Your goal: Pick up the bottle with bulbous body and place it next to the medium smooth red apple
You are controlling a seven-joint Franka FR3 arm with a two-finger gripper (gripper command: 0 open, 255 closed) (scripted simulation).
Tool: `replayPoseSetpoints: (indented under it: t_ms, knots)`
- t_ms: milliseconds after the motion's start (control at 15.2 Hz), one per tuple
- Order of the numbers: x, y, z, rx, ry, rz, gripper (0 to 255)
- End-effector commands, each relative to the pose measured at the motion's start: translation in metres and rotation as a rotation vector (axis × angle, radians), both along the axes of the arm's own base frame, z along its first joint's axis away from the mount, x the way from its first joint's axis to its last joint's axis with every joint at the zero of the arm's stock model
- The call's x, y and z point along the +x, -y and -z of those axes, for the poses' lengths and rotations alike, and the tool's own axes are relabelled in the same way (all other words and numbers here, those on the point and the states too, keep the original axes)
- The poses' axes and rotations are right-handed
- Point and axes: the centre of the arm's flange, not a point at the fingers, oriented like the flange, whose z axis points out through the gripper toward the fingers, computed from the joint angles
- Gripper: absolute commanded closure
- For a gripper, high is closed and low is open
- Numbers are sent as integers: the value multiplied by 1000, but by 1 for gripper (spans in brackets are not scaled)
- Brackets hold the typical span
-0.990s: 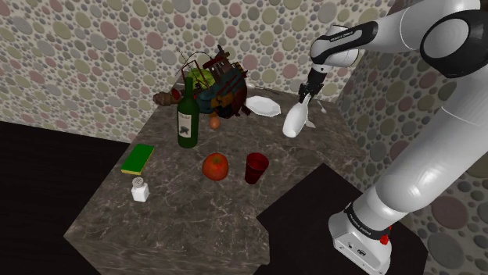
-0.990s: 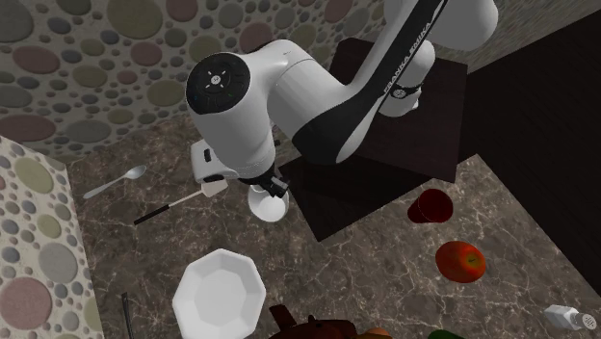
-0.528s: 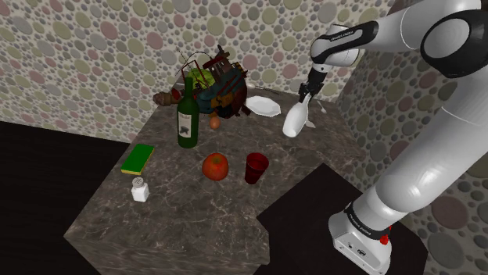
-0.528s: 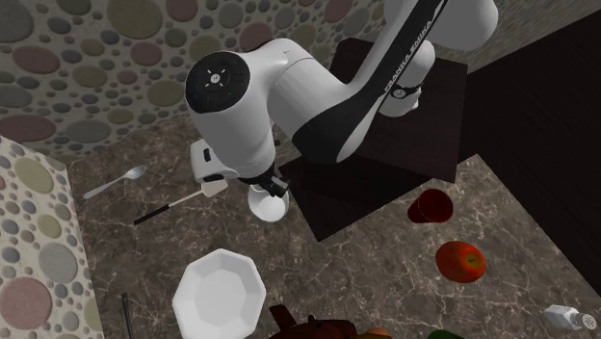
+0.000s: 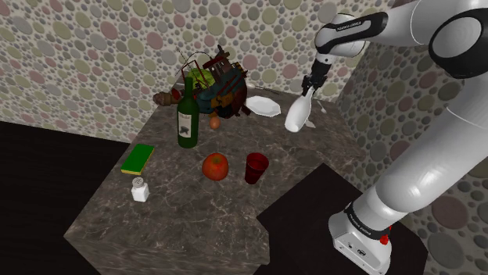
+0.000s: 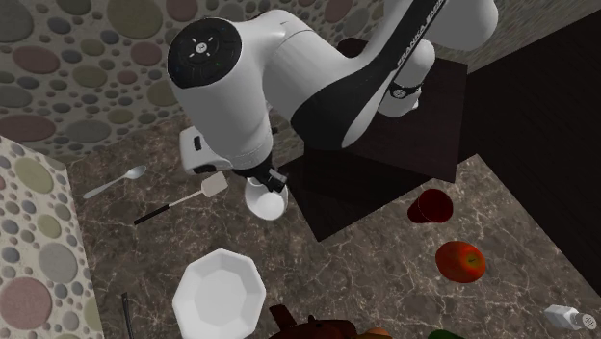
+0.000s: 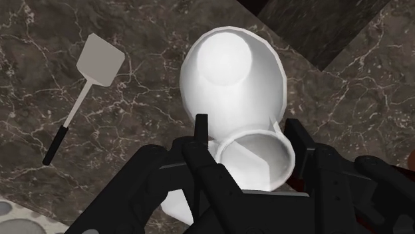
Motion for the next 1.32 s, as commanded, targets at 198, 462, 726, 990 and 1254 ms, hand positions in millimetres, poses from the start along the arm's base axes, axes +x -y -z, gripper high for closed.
replayPoseSetpoints:
  t_ms: [198,462,726,990,1254]
  knots:
    - [0,0,-28,0,0,0,255]
    - [0,0,-49,0,0,0,255]
    - [0,0,-70,0,0,0,255]
    - [0,0,-91,0,0,0,255]
    - [0,0,-113,0,0,0,255]
